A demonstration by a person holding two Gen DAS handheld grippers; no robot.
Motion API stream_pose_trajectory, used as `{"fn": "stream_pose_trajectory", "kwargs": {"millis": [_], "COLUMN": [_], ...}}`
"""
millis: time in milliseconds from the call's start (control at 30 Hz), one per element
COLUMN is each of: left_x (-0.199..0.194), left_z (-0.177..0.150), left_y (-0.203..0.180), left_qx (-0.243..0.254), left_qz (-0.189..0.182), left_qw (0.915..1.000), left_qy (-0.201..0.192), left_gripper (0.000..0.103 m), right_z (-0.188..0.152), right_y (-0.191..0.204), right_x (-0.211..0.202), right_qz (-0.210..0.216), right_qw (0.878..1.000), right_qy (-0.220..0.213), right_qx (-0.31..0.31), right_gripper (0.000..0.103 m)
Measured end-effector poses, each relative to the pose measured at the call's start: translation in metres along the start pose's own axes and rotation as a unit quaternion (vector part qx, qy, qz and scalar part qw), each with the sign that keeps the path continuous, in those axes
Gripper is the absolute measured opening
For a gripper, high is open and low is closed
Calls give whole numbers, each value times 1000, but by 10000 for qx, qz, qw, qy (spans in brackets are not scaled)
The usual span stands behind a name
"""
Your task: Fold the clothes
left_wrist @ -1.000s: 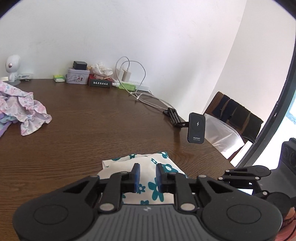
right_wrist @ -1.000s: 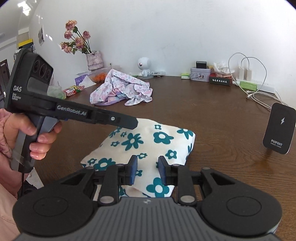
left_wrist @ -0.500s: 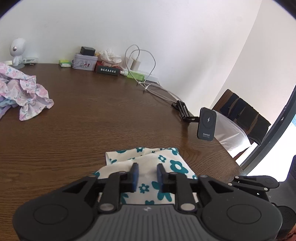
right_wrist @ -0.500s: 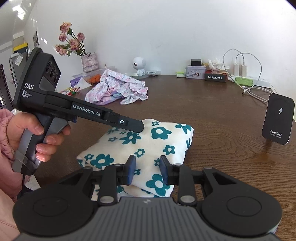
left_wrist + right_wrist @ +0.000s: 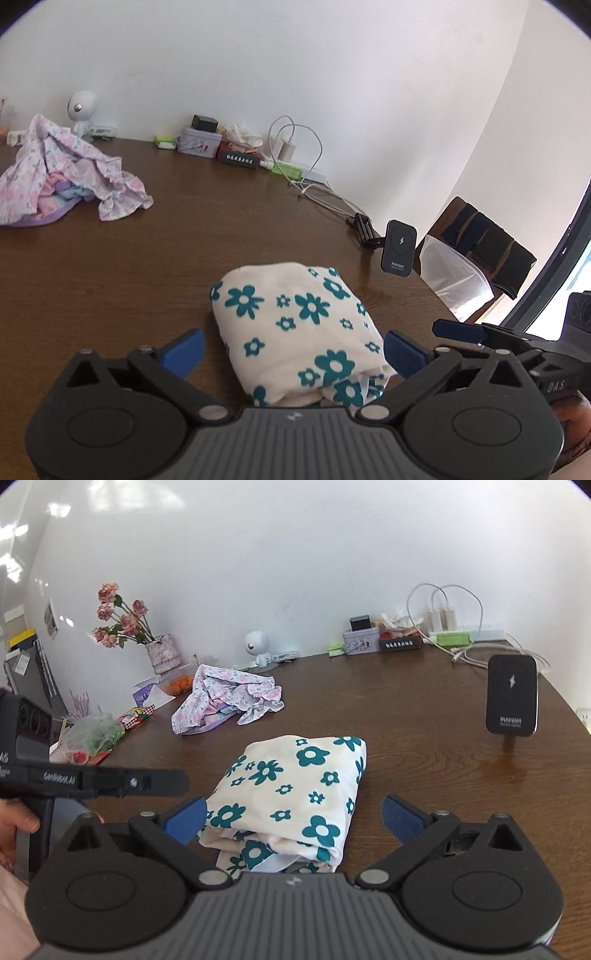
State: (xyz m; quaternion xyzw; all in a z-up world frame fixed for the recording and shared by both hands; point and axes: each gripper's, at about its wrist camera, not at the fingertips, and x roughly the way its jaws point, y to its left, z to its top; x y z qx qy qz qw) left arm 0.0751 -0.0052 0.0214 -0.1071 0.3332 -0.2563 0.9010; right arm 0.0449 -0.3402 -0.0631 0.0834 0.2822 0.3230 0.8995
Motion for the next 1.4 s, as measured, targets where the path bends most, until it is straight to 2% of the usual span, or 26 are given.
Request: {"fn": "stream_pose_trajectory", "kwargs": {"millis": [133,433,633,733,833,900,1000,1100,1267,1367,1400], "left_x": [-7,-8,16,31,43,50,60,69,76,80,81], "left_z": [-7,-9,8,15,20,23,25,26,27,28,28], "left_y": [-2,0,27,39,47,51,57,60,61,62,62], "left_qx": [1,-143,-996,-1302,-1414,-1471,-1546,-1583,-1540,-1530,-1526], "left_qz": [-38,-3,3,-26,-29,-10,-8,-45,-177,-289,-319], "left_qw": [10000,9998,9944,9901,9878,9865,9847,9828,9823,9814,9812], "left_qy": [25,102,364,527,651,716,808,945,1053,1120,1141], "left_gripper": [103,103,103,102,98,90,88,79,77,72,72], "right_z": [-8,-13,0,7,14,18,23,24,27,28,28], "right_y": [-2,6,-18,-40,-55,-61,-67,-70,-70,-69,-70], "right_x": [0,5,18,35,54,64,77,88,101,105,108], "right_qz": [15,48,65,236,384,449,593,728,930,1096,1205], "right_qw": [9993,9991,9972,9936,9898,9884,9861,9828,9778,9741,9710], "right_qy": [34,234,370,544,745,845,994,1140,1423,1562,1618], "right_qx": [372,355,648,964,1148,1177,1194,1260,1224,1212,1280], "right_gripper": [103,103,103,103,103,103,103,103,100,95,88]}}
